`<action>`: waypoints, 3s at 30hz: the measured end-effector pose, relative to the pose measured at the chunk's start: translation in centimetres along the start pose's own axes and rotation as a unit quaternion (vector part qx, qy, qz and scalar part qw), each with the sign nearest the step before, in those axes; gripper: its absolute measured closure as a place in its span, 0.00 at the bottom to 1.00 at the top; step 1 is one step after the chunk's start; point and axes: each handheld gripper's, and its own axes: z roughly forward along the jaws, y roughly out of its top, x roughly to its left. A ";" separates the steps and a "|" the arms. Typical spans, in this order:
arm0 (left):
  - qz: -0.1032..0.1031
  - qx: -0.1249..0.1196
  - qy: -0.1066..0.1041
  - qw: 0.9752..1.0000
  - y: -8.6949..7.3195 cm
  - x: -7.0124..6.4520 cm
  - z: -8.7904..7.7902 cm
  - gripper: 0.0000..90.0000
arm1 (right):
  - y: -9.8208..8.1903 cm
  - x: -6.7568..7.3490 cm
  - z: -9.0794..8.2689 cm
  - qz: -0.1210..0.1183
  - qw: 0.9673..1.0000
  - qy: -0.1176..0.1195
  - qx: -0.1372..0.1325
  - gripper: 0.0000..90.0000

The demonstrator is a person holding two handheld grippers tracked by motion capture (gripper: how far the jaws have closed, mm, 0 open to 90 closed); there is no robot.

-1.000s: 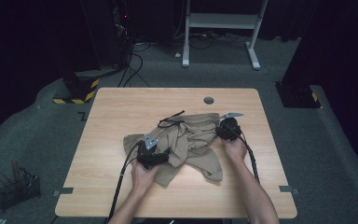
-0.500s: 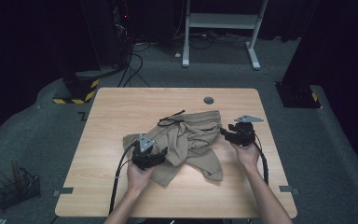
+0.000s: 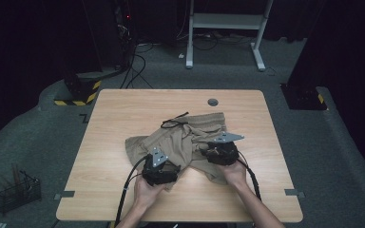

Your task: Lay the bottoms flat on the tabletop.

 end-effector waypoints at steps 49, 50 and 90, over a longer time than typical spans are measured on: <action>-0.041 0.046 0.144 0.988 4.8 11.7 3.7 0.57 | -5.8 -1.6 -3.7 0.002 0.998 -0.038 0.048 0.74; -0.043 0.041 0.140 0.988 4.8 11.6 3.2 0.52 | -5.5 -1.4 -3.8 0.000 0.998 -0.040 0.042 0.70; -0.022 0.041 0.069 0.997 -1.1 6.1 2.9 0.40 | 0.8 4.1 1.3 -0.117 0.991 0.011 0.058 0.99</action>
